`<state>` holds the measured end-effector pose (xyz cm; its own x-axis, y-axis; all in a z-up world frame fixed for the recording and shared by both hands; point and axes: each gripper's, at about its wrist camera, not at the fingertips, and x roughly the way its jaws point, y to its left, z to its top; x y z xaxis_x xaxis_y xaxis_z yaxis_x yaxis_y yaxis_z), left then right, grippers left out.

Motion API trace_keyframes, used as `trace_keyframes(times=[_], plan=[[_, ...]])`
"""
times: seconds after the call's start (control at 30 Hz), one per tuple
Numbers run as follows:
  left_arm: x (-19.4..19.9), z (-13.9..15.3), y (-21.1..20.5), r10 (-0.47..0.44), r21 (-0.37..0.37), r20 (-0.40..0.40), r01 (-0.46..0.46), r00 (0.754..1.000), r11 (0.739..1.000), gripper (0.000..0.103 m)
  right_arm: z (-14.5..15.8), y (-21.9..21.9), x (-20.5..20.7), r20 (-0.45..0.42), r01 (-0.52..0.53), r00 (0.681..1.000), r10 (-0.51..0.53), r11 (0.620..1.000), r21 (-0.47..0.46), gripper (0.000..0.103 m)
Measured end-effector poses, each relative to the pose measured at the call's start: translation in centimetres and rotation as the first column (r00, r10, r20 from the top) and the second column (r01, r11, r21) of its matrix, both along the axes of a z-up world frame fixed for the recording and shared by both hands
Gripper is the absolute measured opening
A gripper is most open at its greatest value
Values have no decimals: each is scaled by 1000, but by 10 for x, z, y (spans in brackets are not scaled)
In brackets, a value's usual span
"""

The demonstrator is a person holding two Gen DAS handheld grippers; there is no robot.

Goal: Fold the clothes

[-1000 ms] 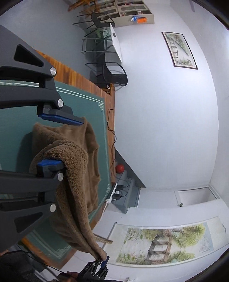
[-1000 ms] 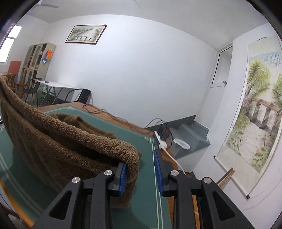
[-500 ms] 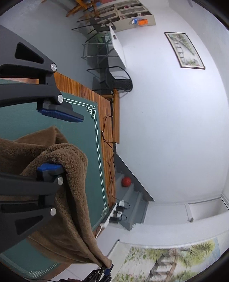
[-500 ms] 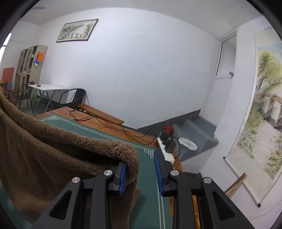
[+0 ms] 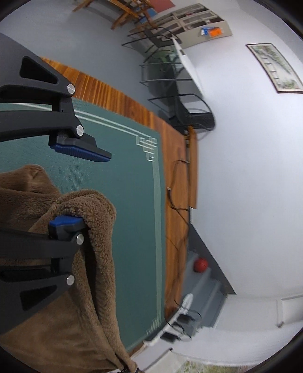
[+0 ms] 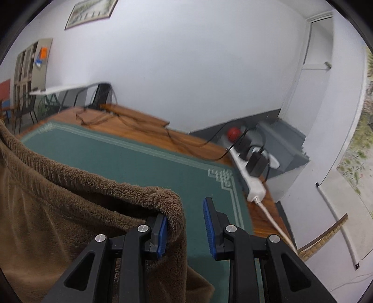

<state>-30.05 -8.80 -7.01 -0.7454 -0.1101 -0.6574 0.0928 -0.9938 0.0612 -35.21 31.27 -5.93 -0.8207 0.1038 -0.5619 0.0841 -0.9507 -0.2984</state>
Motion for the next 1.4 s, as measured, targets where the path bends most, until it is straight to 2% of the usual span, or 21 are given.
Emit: trace_keyframes(times=[0.07, 0.13, 0.27, 0.33, 0.37, 0.4, 0.47, 0.5, 0.53, 0.6, 0.63, 0.67, 0.7, 0.87, 0.9, 1.0, 1.1, 1.2, 1.23, 1.33, 1.4], plan=[[-12, -17, 0, 15, -9, 42, -15, 999, 1000, 51, -14, -1, -15, 45, 1, 999, -2, 1000, 12, 27], [-22, -34, 1, 38, -44, 79, -35, 996, 998, 69, -29, -1, -29, 88, 4, 996, -6, 1000, 23, 27], [-31, -62, 4, 65, -121, 140, -48, 988, 991, 82, -51, 5, -47, 166, 9, 986, -10, 1000, 4, 28], [-37, -71, 2, 61, -124, 174, -39, 983, 992, 85, -57, 10, -49, 194, 19, 981, -14, 1000, -20, 41], [-38, -72, 1, 60, -121, 187, -37, 980, 992, 85, -58, 12, -49, 196, 32, 980, -28, 999, -16, 62], [-38, -72, 0, 59, -115, 196, -37, 979, 993, 87, -59, 15, -49, 197, 46, 980, -42, 999, -13, 75], [-39, -72, -3, 45, -92, 224, -25, 974, 995, 89, -61, 20, -49, 199, 72, 978, -69, 997, -6, 77], [-38, -70, -7, 30, -57, 241, -16, 970, 998, 90, -59, 22, -45, 195, 62, 979, -56, 998, -28, 77], [-36, -67, -14, 2, 14, 257, -6, 967, 1000, 90, -55, 22, -41, 187, 56, 981, -50, 998, -31, 77], [-32, -60, -28, -56, 157, 282, 11, 958, 988, 90, -48, 23, -32, 171, 45, 985, -38, 998, -38, 77], [-30, -57, -36, -90, 251, 289, 15, 953, 968, 90, -44, 23, -28, 162, 39, 986, -32, 998, -41, 77], [-27, -54, -48, -133, 381, 287, 14, 949, 925, 91, -40, 22, -22, 149, 31, 988, -25, 999, -43, 77], [-23, -51, -57, -162, 471, 275, 14, 948, 882, 91, -35, 21, -17, 136, 24, 990, -18, 999, -46, 78], [1, -22, -77, -187, 620, 175, 40, 967, 783, 92, -8, 11, 7, 71, -17, 997, 23, 996, -85, 81], [6, -16, -77, -192, 632, 159, 50, 968, 773, 95, -4, 7, 10, 72, -34, 997, 42, 994, -104, 81], [17, -7, -49, -240, 592, 141, 112, 960, 798, 102, 9, -4, 19, 75, -84, 992, 97, 983, -161, 81], [21, -9, -3, -312, 524, 171, 182, 935, 832, 102, 3, -30, 8, 180, -156, 965, 192, 968, -197, 84], [2, -30, 39, -280, 369, 297, 160, 913, 916, 102, -24, -52, -16, 314, -159, 923, 222, 964, -215, 84], [-6, -38, 50, -258, 325, 338, 145, 905, 934, 102, -33, -59, -24, 357, -158, 905, 231, 962, -221, 84], [-28, -61, 52, -193, 304, 395, 71, 898, 950, 102, -55, -62, -50, 401, -90, 902, 159, 978, -186, 84], [-37, -72, 45, -148, 300, 387, 27, 910, 953, 102, -65, -56, -65, 412, -55, 901, 136, 978, -202, 84]])
